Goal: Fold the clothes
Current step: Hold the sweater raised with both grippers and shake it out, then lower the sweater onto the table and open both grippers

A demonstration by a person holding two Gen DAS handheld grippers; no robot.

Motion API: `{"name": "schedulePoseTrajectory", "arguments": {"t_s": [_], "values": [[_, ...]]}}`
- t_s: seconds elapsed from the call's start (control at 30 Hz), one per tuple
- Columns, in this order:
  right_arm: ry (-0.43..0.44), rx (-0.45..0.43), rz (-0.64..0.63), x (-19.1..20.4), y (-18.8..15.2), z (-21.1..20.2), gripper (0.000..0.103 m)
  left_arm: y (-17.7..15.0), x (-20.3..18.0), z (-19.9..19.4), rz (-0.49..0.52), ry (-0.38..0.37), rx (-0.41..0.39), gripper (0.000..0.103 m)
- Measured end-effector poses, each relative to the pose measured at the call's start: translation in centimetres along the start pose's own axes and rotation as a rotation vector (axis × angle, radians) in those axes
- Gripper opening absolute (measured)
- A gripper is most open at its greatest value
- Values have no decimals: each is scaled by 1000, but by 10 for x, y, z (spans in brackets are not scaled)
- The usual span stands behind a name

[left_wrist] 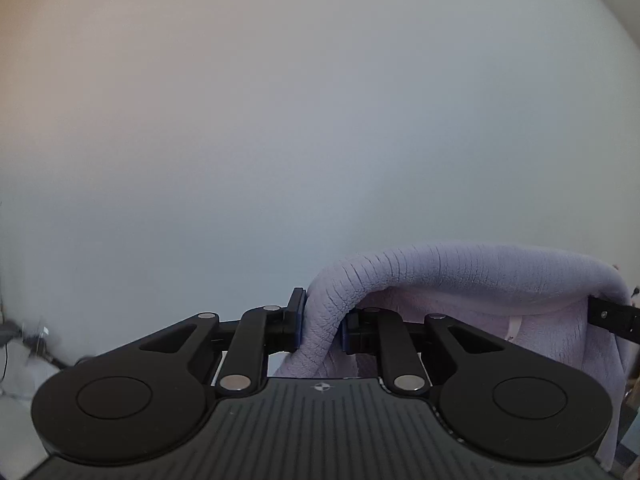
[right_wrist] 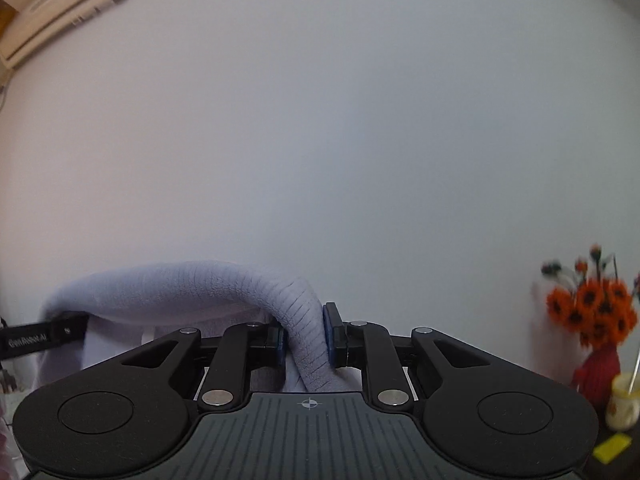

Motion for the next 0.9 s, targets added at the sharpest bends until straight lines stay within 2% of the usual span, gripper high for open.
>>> {"name": "schedulePoseTrajectory", "arguments": {"t_s": [0.07, 0.13, 0.2, 0.33, 0.47, 0.57, 0.67, 0.9], "values": [[-42, 99, 33, -19, -39, 12, 16, -39, -1, 17, -20, -1, 95, 17], [-91, 170, 41, -36, -74, 20, 16, -65, -3, 28, -9, -7, 136, 17], [-133, 201, 29, -49, -101, 26, 16, -89, -7, 40, 22, -10, 167, 18], [-172, 225, -21, -35, -122, 57, 16, -111, -5, 59, 2, -14, 206, 18], [-174, 245, -85, 23, -111, 114, 17, -131, 6, 83, -24, -22, 258, 18], [-181, 283, -131, 19, -138, 133, 17, -151, 14, 94, -40, -28, 291, 18], [-198, 359, -158, 5, -175, 155, 17, -179, 18, 108, -40, -34, 329, 18], [-226, 490, -246, -11, -255, 196, 17, -232, 7, 148, 37, -49, 459, 18]]}}
Point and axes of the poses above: each gripper's, at about its wrist camera, not at the fingertips, and z roughly the way its jaws point, x to its left, y to its top, the point moved 8 cm from there along z, roughly the way its jaws point, and after that the axes turned 10 degrees about z, right-handed, at the moved point
